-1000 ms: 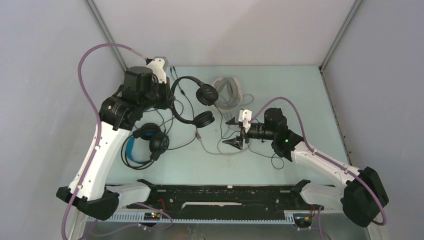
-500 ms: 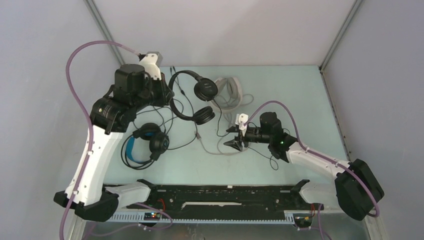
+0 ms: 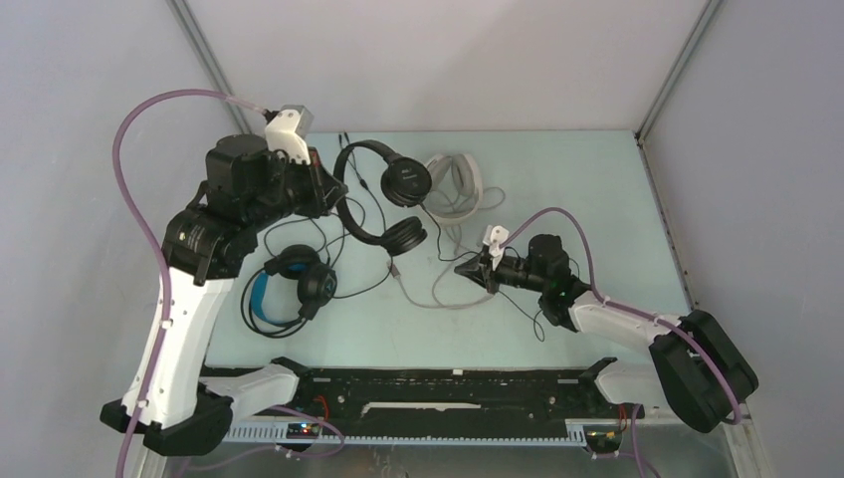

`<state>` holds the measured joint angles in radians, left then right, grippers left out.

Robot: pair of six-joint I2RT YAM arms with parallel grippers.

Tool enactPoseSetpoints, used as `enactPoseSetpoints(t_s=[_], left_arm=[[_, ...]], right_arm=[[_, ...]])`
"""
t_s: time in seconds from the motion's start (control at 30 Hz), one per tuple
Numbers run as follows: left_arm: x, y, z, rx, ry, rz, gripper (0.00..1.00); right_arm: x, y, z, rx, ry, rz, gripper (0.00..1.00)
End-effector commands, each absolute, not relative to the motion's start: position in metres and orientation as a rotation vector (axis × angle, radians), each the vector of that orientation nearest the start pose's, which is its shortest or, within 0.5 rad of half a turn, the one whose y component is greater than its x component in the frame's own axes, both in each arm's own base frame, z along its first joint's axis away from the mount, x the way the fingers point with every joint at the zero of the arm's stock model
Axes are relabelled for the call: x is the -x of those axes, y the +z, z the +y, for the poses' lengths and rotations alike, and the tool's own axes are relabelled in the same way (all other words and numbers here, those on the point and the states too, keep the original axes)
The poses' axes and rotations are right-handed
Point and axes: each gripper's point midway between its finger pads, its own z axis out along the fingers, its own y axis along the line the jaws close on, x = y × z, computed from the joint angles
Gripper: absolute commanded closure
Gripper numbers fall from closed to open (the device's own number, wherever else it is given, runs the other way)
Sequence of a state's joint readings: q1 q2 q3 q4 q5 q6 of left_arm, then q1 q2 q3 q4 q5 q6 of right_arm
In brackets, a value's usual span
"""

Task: Wrap the headphones
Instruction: Wrap the headphones cable around the headphones.

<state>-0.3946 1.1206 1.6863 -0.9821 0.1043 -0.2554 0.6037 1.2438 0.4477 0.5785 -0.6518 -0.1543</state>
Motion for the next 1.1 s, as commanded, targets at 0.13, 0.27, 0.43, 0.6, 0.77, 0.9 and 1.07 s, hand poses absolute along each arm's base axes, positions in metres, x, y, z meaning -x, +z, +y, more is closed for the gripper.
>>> enactPoseSetpoints(t_s=[0.13,0.27,0.43,0.6,0.77,0.9,1.07], left_arm=[[-0.215,0.404,-0.187,-0.485,-0.873,1.875,1.00],[-0.201,0.398,-0.202,-0.554,-0.981,1.860,1.00],[-0.176,0.385,-0.228,-0.682,-1.138,1.824,1.00],[-0.153,0.366,-0.249,-0.817,-1.240,1.808,1.00],[-0.143,0.339,-0.251,-0.912,-1.249,1.867,1.00],[-0.151,0.308,-0.241,-0.957,-1.113,1.958,1.00],[-0.160,0.264,-0.223,-1.039,-0.890,2.077,1.00]], right_arm=[[-0.264,0.197,0.289,1.005,0.853,1.295,1.00],[-0.273,0.205,0.292,0.989,0.857,1.279,1.00],[-0.283,0.213,0.298,0.980,0.862,1.256,1.00],[-0.288,0.216,0.302,0.989,0.872,1.249,1.00],[-0.295,0.224,0.299,0.974,0.872,1.245,1.00],[-0.304,0.233,0.293,0.961,0.866,1.262,1.00],[-0.314,0.238,0.287,0.968,0.847,1.327,1.00]])
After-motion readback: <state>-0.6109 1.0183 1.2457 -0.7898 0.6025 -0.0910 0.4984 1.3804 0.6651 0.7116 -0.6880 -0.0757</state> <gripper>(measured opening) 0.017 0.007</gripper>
